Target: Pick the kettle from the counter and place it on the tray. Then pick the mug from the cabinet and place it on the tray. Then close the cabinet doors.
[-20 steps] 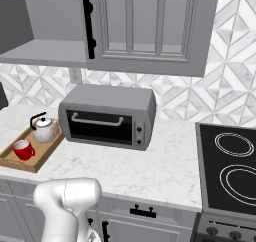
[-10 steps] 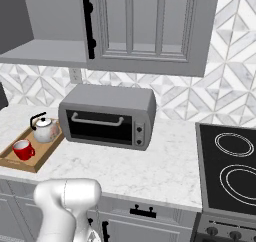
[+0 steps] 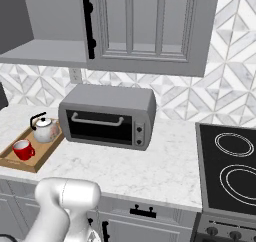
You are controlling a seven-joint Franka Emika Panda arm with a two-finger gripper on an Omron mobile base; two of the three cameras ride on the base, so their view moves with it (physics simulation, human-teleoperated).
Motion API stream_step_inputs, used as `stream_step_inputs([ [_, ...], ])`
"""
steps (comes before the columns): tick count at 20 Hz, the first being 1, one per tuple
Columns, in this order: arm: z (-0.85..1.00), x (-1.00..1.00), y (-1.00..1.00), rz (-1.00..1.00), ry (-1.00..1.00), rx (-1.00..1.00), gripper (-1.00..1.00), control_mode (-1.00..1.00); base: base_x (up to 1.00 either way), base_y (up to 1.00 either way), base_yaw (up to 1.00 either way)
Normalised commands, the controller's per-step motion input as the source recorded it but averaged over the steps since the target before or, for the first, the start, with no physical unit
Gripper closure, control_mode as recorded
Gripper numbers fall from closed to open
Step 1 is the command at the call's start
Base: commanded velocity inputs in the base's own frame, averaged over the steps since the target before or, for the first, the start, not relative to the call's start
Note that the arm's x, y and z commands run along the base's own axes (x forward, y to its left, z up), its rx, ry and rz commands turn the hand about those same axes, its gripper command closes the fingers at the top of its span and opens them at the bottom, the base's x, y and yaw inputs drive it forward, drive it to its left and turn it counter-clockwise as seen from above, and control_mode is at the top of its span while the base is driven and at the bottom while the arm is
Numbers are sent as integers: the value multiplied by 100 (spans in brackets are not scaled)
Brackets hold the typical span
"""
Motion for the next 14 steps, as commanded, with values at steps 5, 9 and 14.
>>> stream_step_inputs([
  [5, 6, 14, 2, -3, 2, 1, -100, -100, 0, 0, 0],
  [9, 31, 22, -7, -14, 10, 7, -100, -100, 0, 0, 0],
  [14, 41, 31, -16, -14, 14, 8, -100, -100, 0, 0, 0],
])
